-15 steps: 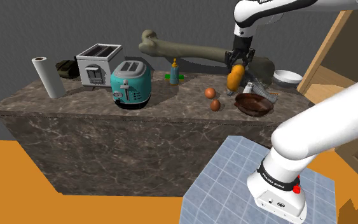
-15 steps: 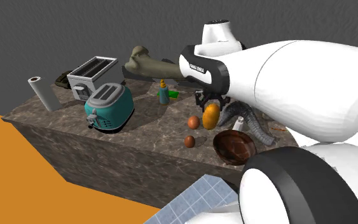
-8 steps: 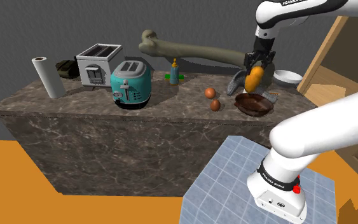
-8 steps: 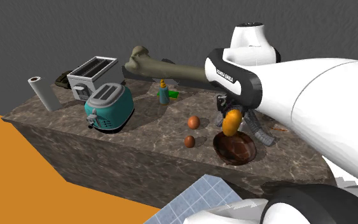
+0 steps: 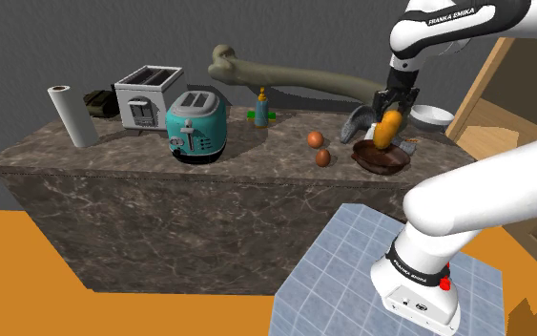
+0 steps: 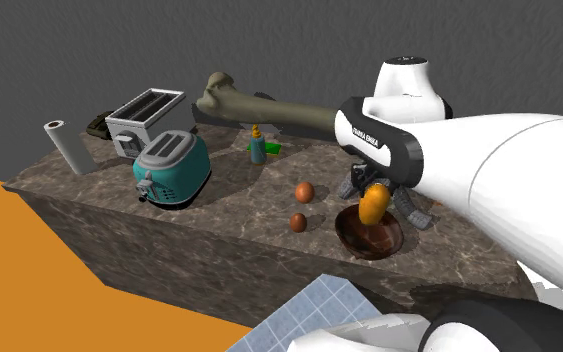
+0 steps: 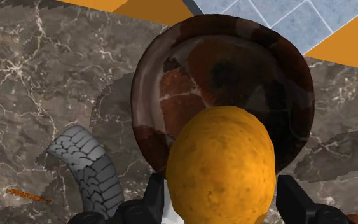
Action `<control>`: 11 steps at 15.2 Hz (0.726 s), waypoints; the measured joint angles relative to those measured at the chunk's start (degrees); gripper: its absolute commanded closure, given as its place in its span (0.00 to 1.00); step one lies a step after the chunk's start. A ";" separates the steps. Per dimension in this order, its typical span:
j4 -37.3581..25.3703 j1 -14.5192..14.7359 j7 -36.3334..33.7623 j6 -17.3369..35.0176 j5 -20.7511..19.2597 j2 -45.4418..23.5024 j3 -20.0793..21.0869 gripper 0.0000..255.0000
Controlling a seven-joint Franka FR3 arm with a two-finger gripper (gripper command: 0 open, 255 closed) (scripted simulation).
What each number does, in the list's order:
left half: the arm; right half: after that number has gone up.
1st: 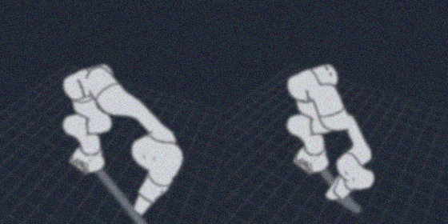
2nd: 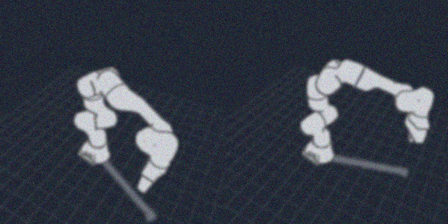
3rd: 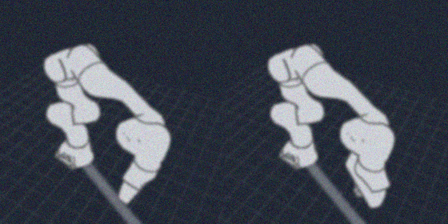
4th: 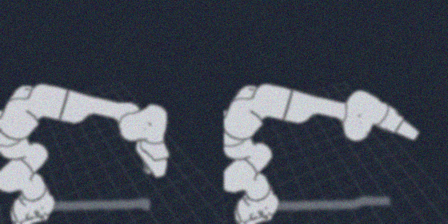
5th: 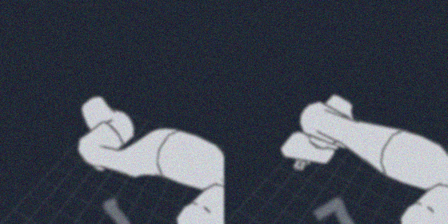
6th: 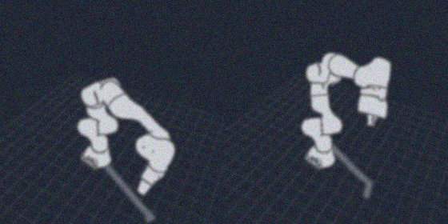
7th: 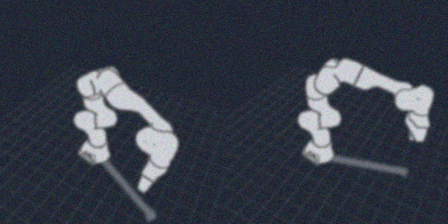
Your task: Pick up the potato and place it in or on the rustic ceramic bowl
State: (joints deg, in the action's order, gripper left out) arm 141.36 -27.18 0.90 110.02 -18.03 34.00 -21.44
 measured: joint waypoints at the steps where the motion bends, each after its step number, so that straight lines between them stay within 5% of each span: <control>1: 0.58 0.00 -0.11 0.81 -0.10 -0.24 -0.14 1.00; 11: 5.55 -0.30 -0.69 7.63 -1.20 -2.09 -1.54 1.00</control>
State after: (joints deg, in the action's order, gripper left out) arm 146.91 -27.49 0.20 117.65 -19.23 31.91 -22.98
